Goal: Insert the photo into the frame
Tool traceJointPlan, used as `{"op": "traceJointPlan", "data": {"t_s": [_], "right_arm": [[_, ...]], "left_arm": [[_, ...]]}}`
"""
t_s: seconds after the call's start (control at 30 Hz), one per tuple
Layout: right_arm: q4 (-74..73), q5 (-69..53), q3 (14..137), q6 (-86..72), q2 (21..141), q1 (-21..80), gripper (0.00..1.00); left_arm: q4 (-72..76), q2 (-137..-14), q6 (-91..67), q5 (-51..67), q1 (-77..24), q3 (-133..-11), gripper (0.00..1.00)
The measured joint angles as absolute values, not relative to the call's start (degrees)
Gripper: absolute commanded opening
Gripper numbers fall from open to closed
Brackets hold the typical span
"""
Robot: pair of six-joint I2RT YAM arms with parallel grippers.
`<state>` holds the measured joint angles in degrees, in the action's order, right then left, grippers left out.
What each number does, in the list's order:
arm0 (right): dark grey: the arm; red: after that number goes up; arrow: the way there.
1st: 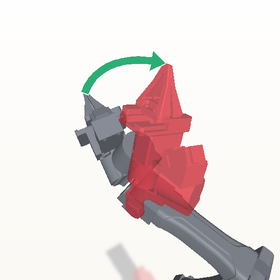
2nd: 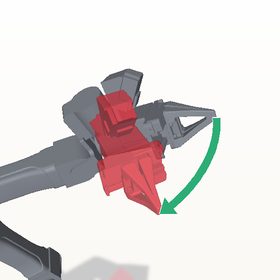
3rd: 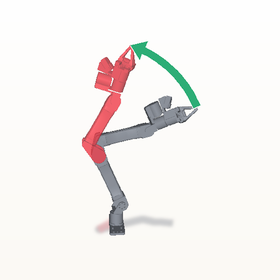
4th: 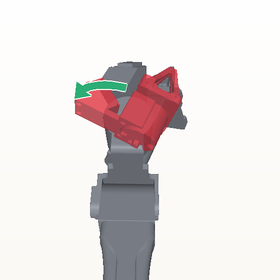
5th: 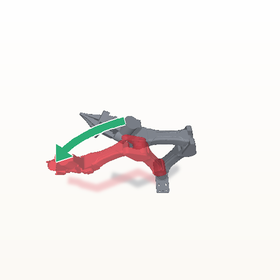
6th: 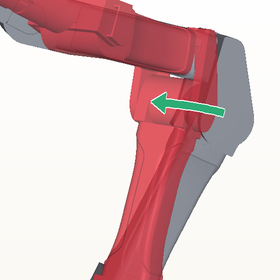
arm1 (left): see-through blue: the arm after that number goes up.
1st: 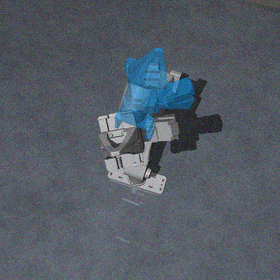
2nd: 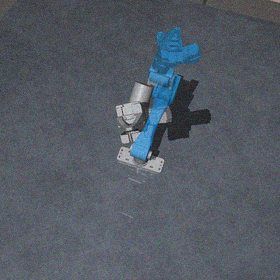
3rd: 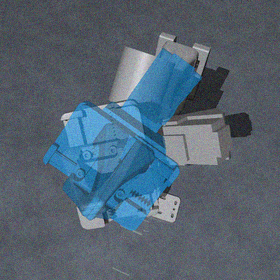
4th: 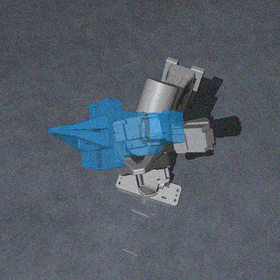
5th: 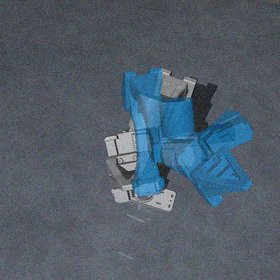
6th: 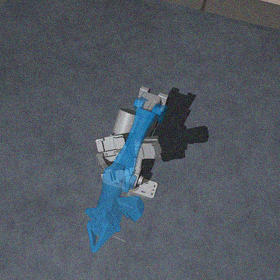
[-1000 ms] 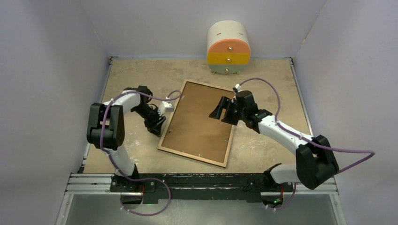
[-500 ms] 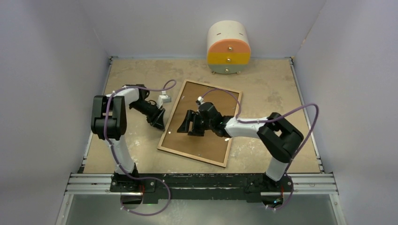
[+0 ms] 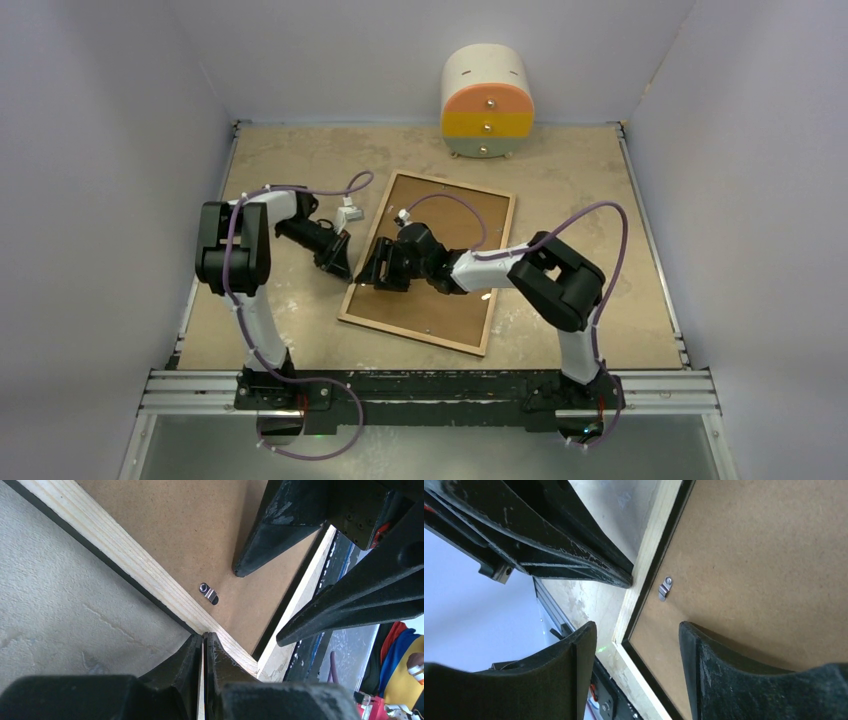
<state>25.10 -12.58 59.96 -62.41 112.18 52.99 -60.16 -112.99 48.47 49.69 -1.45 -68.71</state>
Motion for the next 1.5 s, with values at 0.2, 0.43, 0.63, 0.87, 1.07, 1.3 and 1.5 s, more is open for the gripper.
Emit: {"op": "traceJointPlan", "data": {"t_s": [0.2, 0.43, 0.63, 0.87, 1.07, 1.3, 1.5], "right_arm": [[26.1, -12.4, 61.6, -62.6, 113.9, 53.1, 0.61], [26.9, -12.0, 63.1, -62.8, 115.4, 53.3, 0.58], [27.4, -11.9, 63.9, -63.0, 116.4, 53.3, 0.57], [27.8, -11.9, 64.3, -63.4, 116.9, 53.3, 0.55], [28.1, -12.0, 65.0, -64.0, 117.7, 53.2, 0.54], [28.1, -12.0, 65.0, -64.5, 117.8, 53.3, 0.52], [28.1, -12.0, 65.0, -64.6, 117.9, 53.2, 0.52]], "left_arm": [[-60.0, -113.0, 48.4, 49.9, -1.4, -68.6, 0.06], [-59.6, -113.0, 47.5, 49.9, -1.3, -68.4, 0.04], [-59.6, -113.0, 47.5, 49.9, -1.2, -68.3, 0.03], [-59.6, -113.0, 47.5, 49.9, -1.2, -68.3, 0.02], [-59.6, -113.0, 47.5, 49.9, -1.2, -68.3, 0.02], [-59.6, -113.0, 47.5, 49.9, -1.2, -68.3, 0.01], [-59.6, -113.0, 47.6, 49.9, -1.2, -68.3, 0.0]]}}
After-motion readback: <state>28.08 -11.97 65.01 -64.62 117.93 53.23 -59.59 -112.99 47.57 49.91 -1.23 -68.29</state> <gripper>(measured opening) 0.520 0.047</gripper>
